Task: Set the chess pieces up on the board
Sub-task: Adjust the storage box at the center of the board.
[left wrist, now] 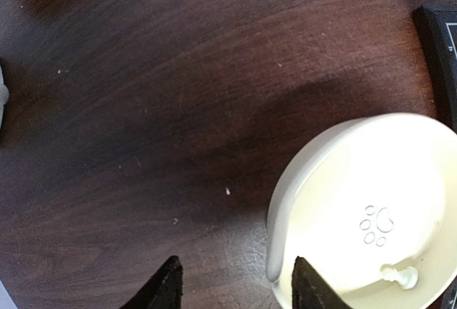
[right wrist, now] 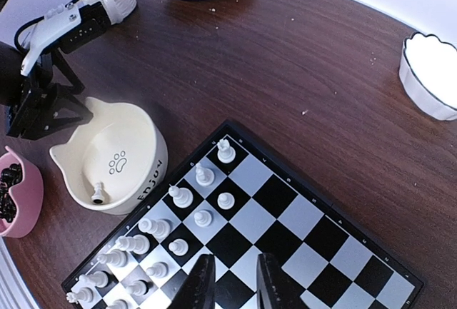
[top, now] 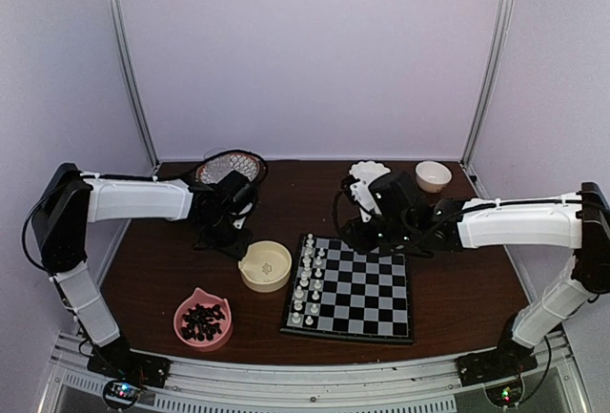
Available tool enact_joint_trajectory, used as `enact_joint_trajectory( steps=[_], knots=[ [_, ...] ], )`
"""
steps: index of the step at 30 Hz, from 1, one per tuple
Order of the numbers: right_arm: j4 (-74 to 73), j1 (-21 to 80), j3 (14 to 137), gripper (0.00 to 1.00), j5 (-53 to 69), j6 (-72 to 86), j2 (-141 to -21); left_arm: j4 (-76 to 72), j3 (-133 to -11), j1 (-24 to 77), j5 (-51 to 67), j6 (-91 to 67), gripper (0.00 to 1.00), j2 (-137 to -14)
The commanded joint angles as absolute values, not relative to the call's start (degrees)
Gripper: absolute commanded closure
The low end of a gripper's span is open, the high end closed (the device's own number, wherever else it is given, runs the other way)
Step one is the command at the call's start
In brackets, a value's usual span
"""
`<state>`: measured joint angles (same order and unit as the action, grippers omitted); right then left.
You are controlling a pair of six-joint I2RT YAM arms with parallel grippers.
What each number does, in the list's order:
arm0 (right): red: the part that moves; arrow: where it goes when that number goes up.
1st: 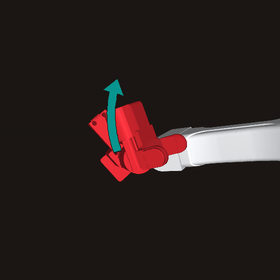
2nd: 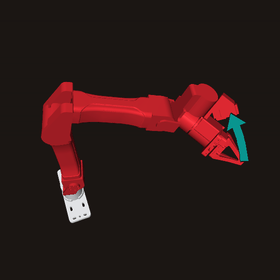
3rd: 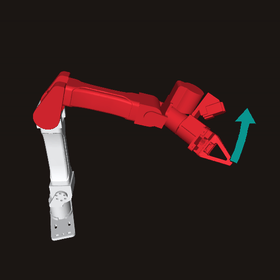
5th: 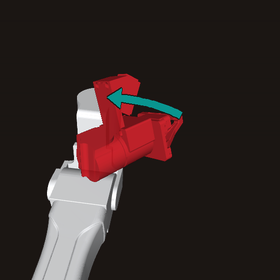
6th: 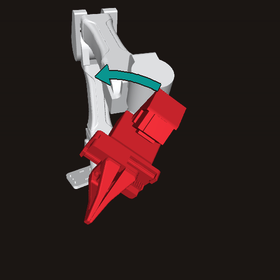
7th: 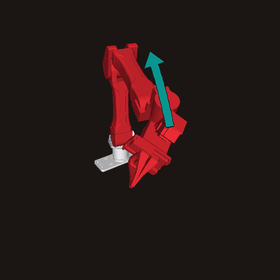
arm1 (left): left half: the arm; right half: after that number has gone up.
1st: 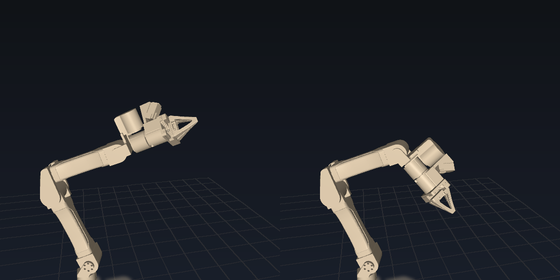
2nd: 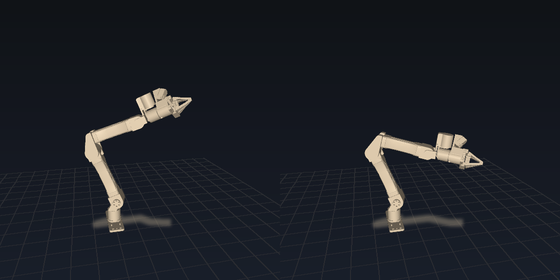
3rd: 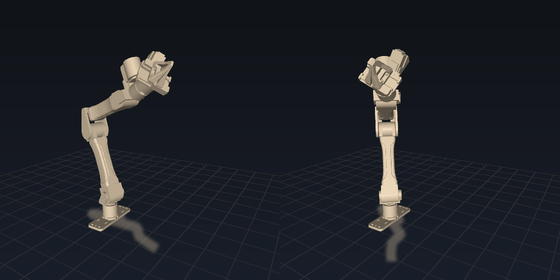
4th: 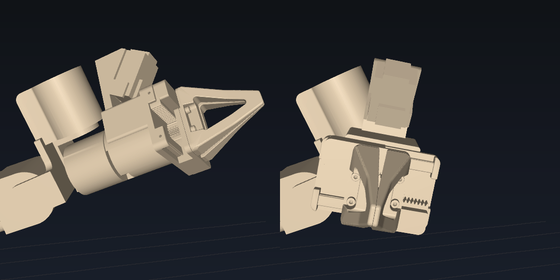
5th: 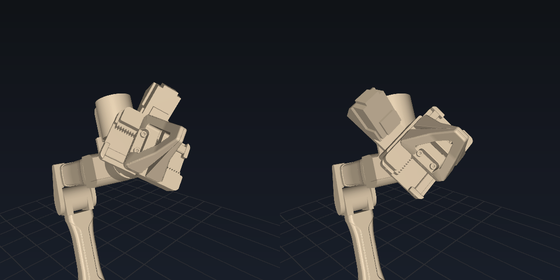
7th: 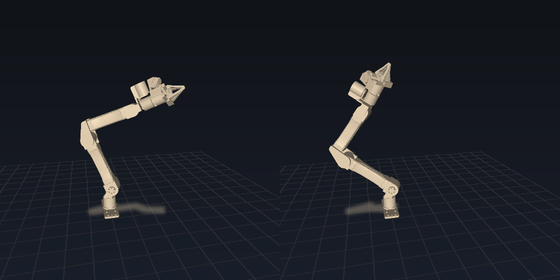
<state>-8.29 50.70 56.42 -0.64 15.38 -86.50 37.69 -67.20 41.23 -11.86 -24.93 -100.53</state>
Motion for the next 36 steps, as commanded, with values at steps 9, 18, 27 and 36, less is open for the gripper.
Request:
enact_joint_trajectory(
  steps=[9, 18, 27, 36],
  knots=[
    [-0.21, 50.71, 52.11, 0.77, -4.01, 14.53, -83.19, 39.74, -65.12, 44.93, -5.72, -30.54, 0.33, -91.45],
    [3.27, 50.80, 48.86, 0.76, -5.38, 13.89, -80.19, 44.48, -65.49, 52.12, -13.37, -39.43, 0.51, -91.89],
    [3.10, 50.80, 48.82, 0.76, -4.92, 14.07, -79.66, 41.23, -62.85, 51.99, -12.35, -40.93, 0.55, -92.60],
    [3.08, 50.80, 48.61, 0.76, -5.13, 14.07, -79.15, 39.46, -60.38, 48.91, -11.72, -39.54, 0.80, -93.49]
  ],
)
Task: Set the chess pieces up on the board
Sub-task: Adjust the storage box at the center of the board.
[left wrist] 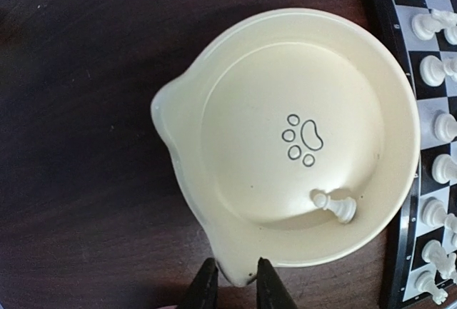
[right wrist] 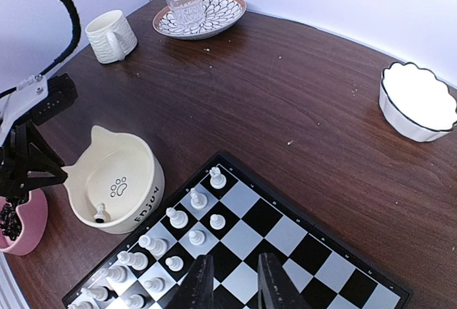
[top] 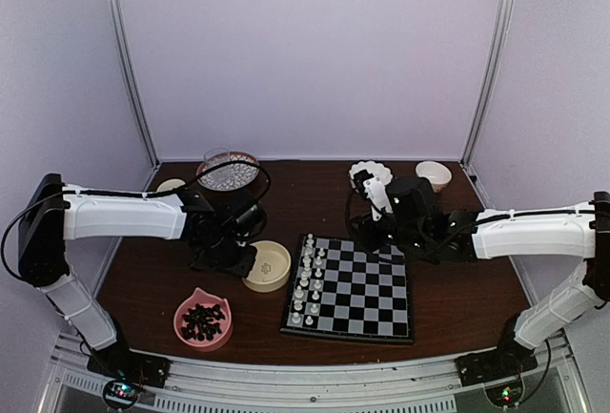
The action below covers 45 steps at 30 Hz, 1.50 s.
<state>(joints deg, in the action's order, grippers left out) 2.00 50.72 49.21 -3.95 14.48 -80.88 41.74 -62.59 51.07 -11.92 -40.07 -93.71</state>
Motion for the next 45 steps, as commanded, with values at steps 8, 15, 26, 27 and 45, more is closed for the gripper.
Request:
enact_joint_trajectory(
  steps=[8, 15, 26, 27, 45],
  knots=[
    [3.07, 50.80, 48.52, 0.76, -5.27, 14.11, -78.73, 39.13, -57.83, 42.06, -10.68, -36.48, 0.83, -92.23],
    [3.16, 50.80, 48.52, 0.75, -5.19, 13.96, -78.92, 36.51, -61.31, 37.37, -11.36, -31.40, 0.82, -94.64],
    [3.08, 50.80, 48.52, 0.76, -5.32, 13.71, -78.57, 35.89, -74.24, 37.27, -8.55, -23.03, 0.88, -109.35],
    [3.08, 50.80, 48.52, 0.76, -5.30, 13.71, -78.57, 35.88, -75.41, 37.27, -8.38, -22.41, 0.88, -110.51],
    [3.28, 50.80, 48.64, 0.76, -5.22, 13.61, -79.17, 40.07, -85.00, 37.27, -3.95, 2.87, 1.00, -116.54]
  ],
)
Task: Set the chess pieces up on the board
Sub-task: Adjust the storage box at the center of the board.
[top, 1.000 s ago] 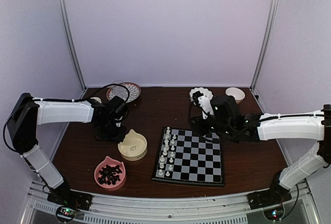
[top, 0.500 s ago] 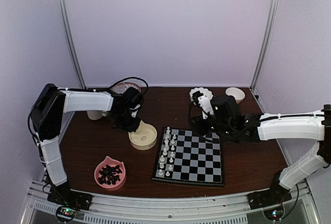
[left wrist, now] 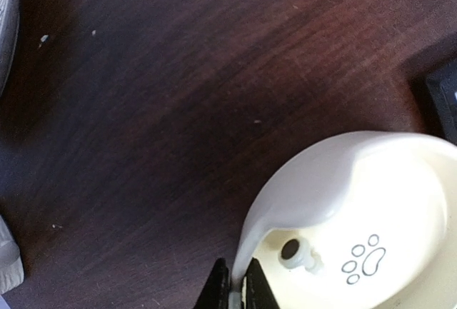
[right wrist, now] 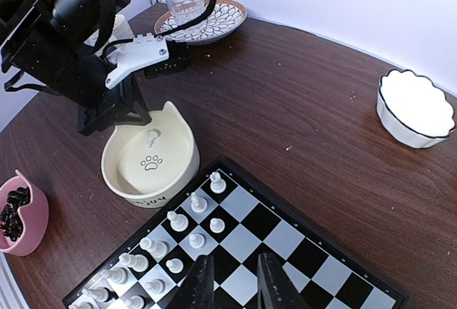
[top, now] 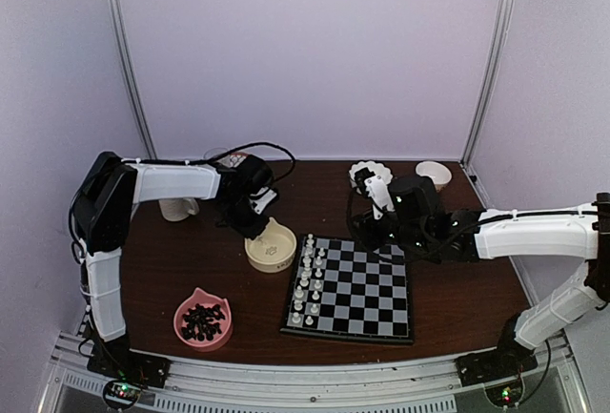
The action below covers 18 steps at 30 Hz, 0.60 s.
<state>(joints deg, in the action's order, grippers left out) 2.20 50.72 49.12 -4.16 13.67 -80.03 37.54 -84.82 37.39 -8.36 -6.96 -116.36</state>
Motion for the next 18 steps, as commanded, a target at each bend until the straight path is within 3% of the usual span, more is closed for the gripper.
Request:
enact_joint_trajectory(
  steps=[1, 6, 11, 18],
  knots=[
    [3.26, 50.80, 48.69, 0.76, -5.13, 13.69, -79.19, 40.19, -84.42, 37.27, -2.93, 4.08, 1.00, -116.21],
    [3.34, 50.80, 48.69, 0.76, -5.10, 13.71, -79.10, 39.30, -82.36, 37.27, -3.15, 7.49, 1.00, -114.86],
    [3.35, 50.80, 48.67, 0.76, -5.01, 13.72, -79.06, 39.04, -84.29, 37.27, -6.34, 4.66, 0.65, -114.73],
    [3.16, 50.80, 48.69, 0.76, -4.93, 13.71, -78.88, 41.05, -86.76, 40.27, -14.93, 1.58, 0.49, -108.68]
  ],
)
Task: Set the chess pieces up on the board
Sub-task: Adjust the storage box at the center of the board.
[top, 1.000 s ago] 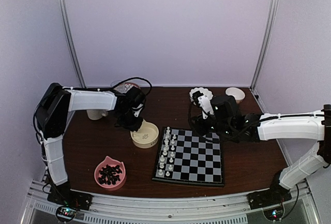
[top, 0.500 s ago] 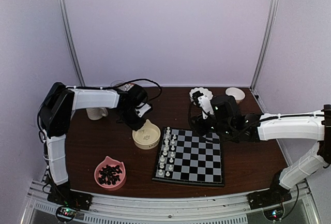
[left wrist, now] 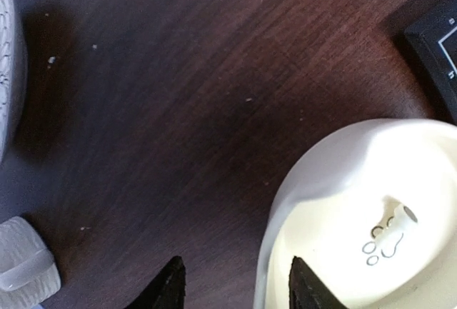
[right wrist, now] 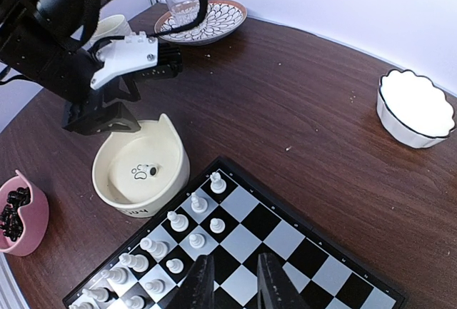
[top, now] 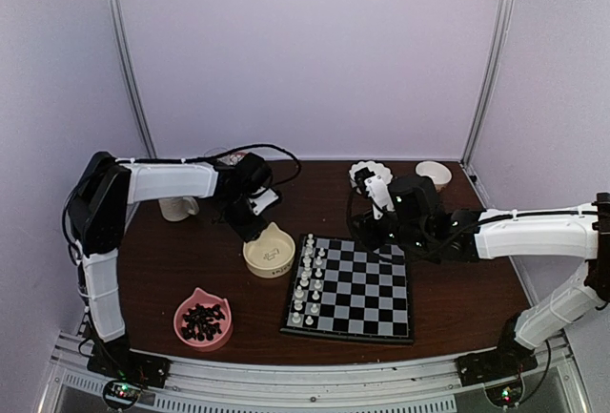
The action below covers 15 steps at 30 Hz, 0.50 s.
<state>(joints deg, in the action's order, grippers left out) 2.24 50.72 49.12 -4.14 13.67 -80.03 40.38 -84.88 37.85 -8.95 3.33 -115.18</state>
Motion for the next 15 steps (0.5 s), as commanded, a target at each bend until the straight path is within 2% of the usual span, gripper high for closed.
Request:
enact_joint_trajectory(
  steps=[1, 8, 15],
  knots=[
    [3.18, 50.80, 48.77, 0.76, -4.81, 13.71, -78.96, 41.21, -86.55, 40.89, -15.86, 1.32, 0.49, -107.66],
    [3.25, 50.80, 48.87, 0.76, -4.50, 13.88, -79.24, 41.53, -82.10, 46.67, -15.19, -1.53, 0.57, -103.58],
    [3.33, 50.80, 48.87, 0.76, -4.31, 13.89, -79.28, 38.17, -79.14, 48.08, -12.00, -1.76, 0.55, -106.35]
  ],
)
